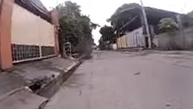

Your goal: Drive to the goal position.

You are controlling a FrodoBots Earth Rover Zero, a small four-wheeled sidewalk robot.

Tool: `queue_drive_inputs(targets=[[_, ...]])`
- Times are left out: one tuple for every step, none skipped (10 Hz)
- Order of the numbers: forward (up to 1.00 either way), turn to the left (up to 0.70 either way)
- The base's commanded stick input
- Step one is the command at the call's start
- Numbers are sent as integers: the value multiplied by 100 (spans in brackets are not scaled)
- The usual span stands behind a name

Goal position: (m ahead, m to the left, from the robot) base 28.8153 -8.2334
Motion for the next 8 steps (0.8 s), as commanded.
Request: queue_drive_inputs(targets=[[85,0],[85,-1],[85,-3],[85,0],[85,0],[85,0],[85,0],[85,0]])
